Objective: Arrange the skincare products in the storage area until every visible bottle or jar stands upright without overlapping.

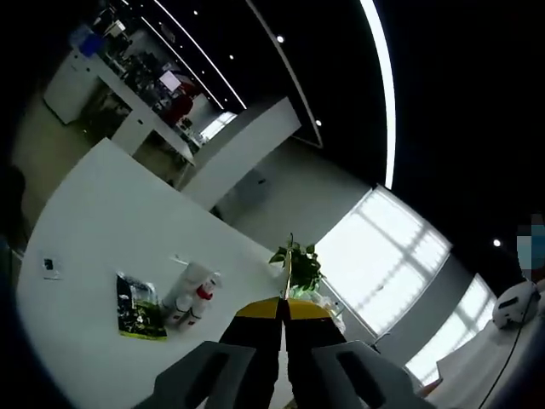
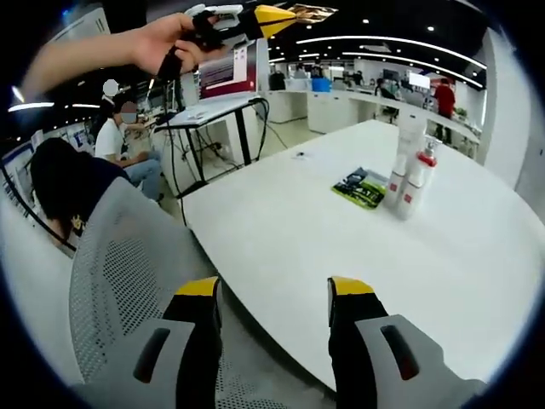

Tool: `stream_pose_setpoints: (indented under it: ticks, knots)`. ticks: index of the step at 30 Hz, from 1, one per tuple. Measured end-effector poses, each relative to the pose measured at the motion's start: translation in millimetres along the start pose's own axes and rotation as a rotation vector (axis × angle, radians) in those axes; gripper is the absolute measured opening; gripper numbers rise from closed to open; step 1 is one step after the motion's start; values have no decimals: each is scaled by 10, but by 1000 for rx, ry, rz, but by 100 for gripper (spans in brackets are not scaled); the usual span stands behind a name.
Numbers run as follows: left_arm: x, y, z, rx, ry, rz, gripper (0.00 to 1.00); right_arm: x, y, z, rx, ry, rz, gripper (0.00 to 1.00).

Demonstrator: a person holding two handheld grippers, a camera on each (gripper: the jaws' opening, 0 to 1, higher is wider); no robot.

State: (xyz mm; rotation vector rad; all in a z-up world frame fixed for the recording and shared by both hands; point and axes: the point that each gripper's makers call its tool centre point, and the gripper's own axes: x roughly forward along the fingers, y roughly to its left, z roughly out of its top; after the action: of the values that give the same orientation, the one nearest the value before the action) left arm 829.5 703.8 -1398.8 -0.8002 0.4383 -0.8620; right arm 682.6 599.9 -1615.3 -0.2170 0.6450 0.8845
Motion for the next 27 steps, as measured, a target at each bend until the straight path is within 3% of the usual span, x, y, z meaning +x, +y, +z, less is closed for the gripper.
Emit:
stream_pose_setpoints:
  ticks: [18, 27]
  knots:
    - [14, 95, 225, 19, 17, 37, 0, 38, -9, -89, -82, 53, -23, 45]
    - [-46, 156, 214, 19, 46, 65, 0, 43, -31, -118, -110, 70, -44, 43]
